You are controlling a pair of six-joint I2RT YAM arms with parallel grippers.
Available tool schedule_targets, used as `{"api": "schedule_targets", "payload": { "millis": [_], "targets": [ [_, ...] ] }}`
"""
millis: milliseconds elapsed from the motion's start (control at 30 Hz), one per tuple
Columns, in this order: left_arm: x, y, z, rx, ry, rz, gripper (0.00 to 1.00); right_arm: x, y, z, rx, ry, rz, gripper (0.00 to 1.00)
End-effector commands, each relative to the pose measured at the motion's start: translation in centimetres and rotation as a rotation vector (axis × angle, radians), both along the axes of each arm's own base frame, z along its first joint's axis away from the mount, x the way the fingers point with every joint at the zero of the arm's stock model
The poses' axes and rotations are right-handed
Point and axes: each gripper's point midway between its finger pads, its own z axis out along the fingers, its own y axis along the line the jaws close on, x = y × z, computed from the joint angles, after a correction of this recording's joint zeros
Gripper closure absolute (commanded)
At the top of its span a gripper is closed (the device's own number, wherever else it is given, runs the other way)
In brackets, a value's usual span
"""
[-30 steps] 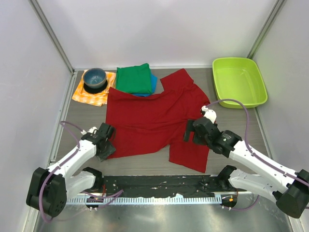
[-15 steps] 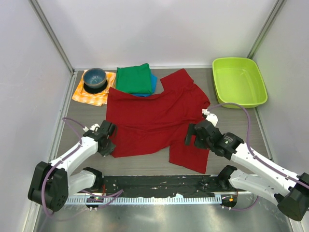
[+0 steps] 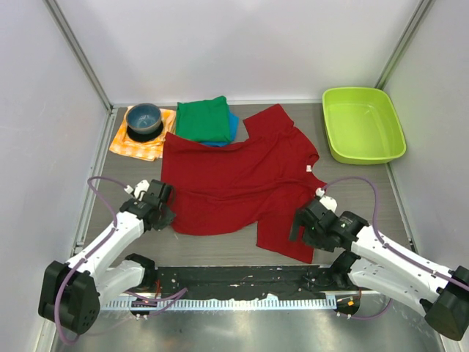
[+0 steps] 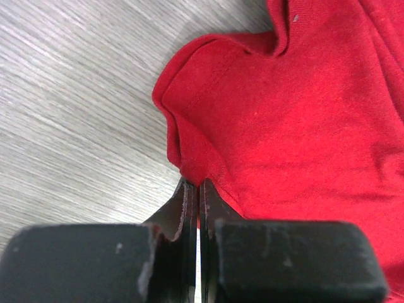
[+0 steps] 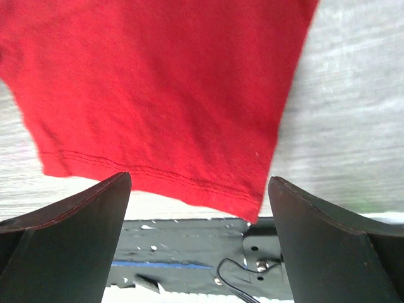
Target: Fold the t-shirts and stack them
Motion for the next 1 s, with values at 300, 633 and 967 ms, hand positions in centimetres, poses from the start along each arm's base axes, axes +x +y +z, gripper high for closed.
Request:
{"api": "schedule_targets", "payload": {
  "millis": [300,633,967],
  "targets": [
    [2.7,-2.3,1.6,-0.075,-0.08,-0.09,1.0,-4.5,0.3,-1.8,0.061,0.175,-0.129,0.09],
    [3.0,-2.8,1.5,-0.085,-0.075,-0.121,1.0,-5.1,0.7,-2.7,0.075,0.156,-0.208,0.15],
    [2.9,-2.8,1.2,-0.075,-0.057,-0.132,1.0,-4.5,0.2,-4.2,0.065,0.117,-0.288,0.26]
  ]
}}
